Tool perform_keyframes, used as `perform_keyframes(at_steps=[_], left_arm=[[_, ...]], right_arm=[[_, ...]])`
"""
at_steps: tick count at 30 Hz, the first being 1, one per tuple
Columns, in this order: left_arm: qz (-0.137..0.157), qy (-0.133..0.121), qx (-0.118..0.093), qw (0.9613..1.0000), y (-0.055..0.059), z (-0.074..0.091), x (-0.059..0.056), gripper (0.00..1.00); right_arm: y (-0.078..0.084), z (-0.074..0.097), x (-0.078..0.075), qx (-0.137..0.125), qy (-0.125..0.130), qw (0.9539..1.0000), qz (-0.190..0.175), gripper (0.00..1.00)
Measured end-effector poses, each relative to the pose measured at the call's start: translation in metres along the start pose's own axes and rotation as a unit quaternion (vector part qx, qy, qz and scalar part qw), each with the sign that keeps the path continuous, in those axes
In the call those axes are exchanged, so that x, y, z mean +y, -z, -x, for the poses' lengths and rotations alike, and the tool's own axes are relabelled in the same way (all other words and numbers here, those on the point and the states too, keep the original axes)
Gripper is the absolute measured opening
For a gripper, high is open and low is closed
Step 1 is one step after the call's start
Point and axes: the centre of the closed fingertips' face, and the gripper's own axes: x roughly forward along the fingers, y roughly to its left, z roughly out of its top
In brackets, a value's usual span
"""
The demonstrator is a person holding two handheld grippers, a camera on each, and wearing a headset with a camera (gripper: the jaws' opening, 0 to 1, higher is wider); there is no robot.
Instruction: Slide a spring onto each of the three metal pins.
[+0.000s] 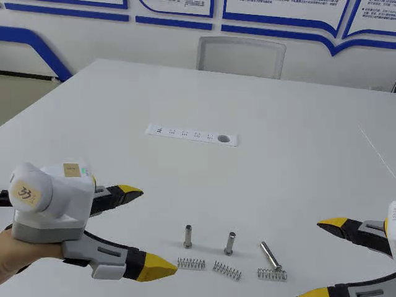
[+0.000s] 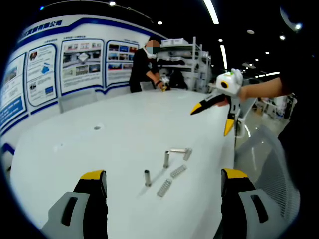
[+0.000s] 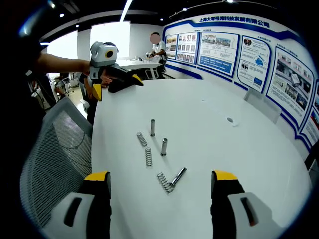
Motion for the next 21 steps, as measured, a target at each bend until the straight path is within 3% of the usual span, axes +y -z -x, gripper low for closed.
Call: perform_keyframes(at_steps=[18,21], left_arm=[[-0.001,0.007,0.018,0.9998,0.012,-0.004,-0.002,0.97],[0.012,0.007,-0.003,0.9999,0.003,-0.004,-0.001,0.97]], right_arm=[[0.005,-0.003,-0.001,0.001,0.003,0.9999,-0.015,0.84],[0.005,-0.005,-0.004,0.003,0.005,0.9998,-0.019,0.83]])
